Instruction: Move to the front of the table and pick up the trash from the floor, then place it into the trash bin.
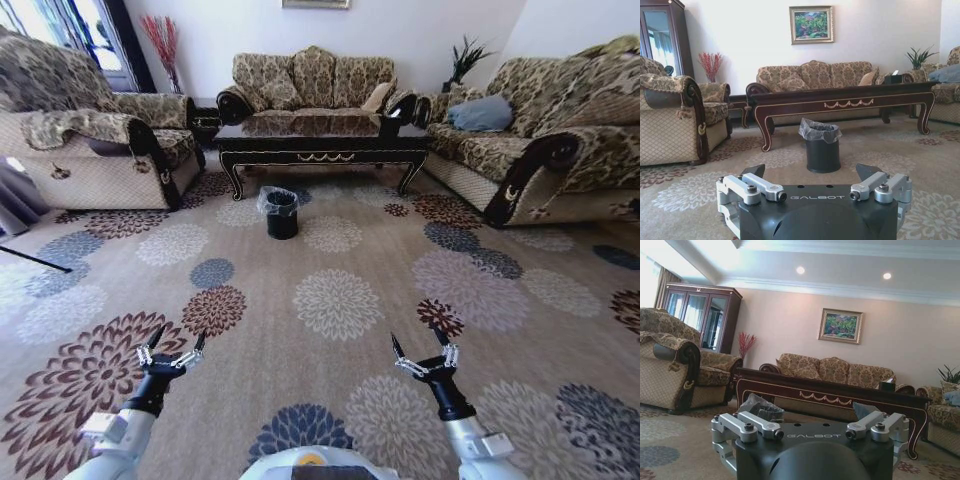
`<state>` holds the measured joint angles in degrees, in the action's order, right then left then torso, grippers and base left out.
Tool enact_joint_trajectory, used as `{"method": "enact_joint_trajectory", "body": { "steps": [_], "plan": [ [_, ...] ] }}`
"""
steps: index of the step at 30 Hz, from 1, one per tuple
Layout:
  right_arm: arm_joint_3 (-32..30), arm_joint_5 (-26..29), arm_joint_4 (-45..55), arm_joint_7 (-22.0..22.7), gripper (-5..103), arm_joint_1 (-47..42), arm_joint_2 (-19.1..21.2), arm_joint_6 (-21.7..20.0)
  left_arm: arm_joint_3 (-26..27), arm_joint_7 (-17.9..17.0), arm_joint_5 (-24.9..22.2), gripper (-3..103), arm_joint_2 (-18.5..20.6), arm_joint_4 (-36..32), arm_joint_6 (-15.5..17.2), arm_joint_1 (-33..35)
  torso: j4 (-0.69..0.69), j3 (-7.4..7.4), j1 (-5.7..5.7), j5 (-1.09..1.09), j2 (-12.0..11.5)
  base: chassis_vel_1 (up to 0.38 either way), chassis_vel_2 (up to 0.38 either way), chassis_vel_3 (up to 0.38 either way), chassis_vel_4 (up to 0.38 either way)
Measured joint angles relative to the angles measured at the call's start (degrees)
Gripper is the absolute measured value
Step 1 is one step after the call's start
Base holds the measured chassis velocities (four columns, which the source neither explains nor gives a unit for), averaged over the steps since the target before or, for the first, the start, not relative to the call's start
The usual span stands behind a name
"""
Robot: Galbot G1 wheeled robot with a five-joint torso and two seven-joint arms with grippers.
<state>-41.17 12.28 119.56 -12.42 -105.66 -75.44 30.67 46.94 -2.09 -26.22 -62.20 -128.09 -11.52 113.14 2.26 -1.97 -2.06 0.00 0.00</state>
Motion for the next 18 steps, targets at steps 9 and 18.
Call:
{"method": "enact_joint_trajectory", "body": {
  "steps": [9, 18],
  "plan": [
    [0.0, 0.0, 0.0, 0.0, 100, 0.0, 0.0, 0.0, 0.0, 0.0, 0.0, 100, 0.0, 0.0, 0.0, 0.0, 0.00, 0.02, 0.01, 0.00, 0.0, 0.123, -0.112, -0.122, 0.115],
    [0.0, 0.0, 0.0, 0.0, 100, 0.0, 0.0, 0.0, 0.0, 0.0, 0.0, 100, 0.0, 0.0, 0.0, 0.0, 0.00, 0.00, 0.00, 0.00, 0.0, 0.021, -0.017, -0.025, 0.020]
  ]
}}
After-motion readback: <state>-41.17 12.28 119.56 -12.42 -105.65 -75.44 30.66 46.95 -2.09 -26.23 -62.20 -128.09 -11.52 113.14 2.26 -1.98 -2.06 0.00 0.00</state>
